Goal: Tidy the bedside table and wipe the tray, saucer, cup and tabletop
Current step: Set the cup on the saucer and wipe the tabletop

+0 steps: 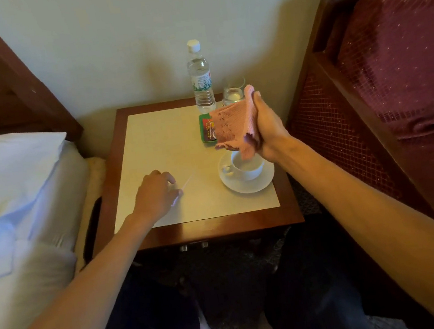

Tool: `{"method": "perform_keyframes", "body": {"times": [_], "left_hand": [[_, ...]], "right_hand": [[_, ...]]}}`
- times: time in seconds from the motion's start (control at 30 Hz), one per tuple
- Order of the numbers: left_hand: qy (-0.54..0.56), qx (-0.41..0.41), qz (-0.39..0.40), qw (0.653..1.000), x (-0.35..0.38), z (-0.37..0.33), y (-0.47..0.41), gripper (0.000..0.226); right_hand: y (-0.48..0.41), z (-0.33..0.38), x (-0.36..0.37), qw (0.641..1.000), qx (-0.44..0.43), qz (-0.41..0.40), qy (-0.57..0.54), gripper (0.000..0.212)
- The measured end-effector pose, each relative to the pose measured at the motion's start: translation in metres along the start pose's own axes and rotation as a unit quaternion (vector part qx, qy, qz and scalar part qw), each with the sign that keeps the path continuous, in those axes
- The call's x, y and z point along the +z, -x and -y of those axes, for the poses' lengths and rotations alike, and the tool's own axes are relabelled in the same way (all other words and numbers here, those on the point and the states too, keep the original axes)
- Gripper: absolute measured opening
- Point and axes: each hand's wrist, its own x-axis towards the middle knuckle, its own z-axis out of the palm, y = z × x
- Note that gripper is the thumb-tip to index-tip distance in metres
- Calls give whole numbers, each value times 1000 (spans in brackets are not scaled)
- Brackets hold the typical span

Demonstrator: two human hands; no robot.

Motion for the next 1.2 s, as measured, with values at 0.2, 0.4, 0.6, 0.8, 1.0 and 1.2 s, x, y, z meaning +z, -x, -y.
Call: {"method": "perform_keyframes", "body": {"times": [0.2, 0.4, 0.6, 0.8, 1.0, 1.2], "left_hand": [[-100, 49, -62, 992, 14, -3, 16, 13], [-297, -7, -19, 955, 15, -9, 14, 28], [94, -95, 76, 988, -52, -7, -3, 27], [287, -8, 45, 957, -126, -73, 18, 23], [242, 26, 52, 969, -122, -117, 29, 31], [169, 49, 7, 984, -125, -128, 31, 16]], "right_hand": [[-4, -10, 25, 992, 82, 83, -48, 77], [2, -18, 31, 980, 101, 143, -98, 77], [8, -14, 32, 975, 88, 168, -119, 72], [14, -23, 51, 973, 52, 178, -139, 73], [23, -23, 62, 978, 12, 174, -118, 59], [34, -9, 64, 985, -13, 151, -81, 52]]}}
